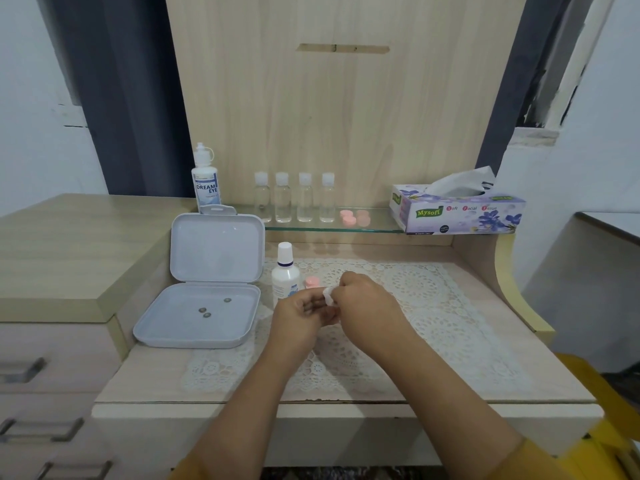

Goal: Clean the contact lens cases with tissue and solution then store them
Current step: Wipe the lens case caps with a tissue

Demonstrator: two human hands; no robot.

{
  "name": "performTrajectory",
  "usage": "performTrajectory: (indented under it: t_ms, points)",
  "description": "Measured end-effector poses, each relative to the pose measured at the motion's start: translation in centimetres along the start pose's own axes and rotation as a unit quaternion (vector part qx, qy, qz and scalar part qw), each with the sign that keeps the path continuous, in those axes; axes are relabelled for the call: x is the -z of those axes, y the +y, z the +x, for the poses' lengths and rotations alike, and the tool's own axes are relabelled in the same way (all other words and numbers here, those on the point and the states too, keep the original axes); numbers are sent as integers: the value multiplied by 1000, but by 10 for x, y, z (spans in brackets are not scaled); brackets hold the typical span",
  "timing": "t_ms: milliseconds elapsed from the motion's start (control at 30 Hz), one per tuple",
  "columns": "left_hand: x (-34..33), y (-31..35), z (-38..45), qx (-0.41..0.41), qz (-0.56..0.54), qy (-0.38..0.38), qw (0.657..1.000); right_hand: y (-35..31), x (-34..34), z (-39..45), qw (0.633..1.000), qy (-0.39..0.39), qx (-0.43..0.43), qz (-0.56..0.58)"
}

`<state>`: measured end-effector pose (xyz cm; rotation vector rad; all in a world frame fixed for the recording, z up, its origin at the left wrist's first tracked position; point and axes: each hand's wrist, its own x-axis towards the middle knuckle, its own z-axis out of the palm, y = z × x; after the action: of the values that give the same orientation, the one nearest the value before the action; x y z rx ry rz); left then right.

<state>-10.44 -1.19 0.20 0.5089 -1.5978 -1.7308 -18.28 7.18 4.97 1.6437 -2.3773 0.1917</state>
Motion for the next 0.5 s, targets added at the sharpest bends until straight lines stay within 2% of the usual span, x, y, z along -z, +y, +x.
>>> performTrajectory:
  t_ms: [233, 333, 400, 433, 500]
  points:
    - [3, -3, 1, -2, -4, -26, 1000, 13, -12, 2, 999, 12, 12, 42]
    - [4, -5, 3, 5, -12, -17, 1000, 25, -8, 1, 971, 8, -75, 227]
    - [4, -7, 3, 9, -21, -8, 1000, 33, -3, -5, 919, 25, -143, 367]
    - [3, -7, 4, 9, -24, -9, 1000, 36, -1, -9, 877, 57, -168, 446]
    - [3, -7, 4, 9, -29, -10, 999, 36, 1, -13, 753, 148, -212, 606]
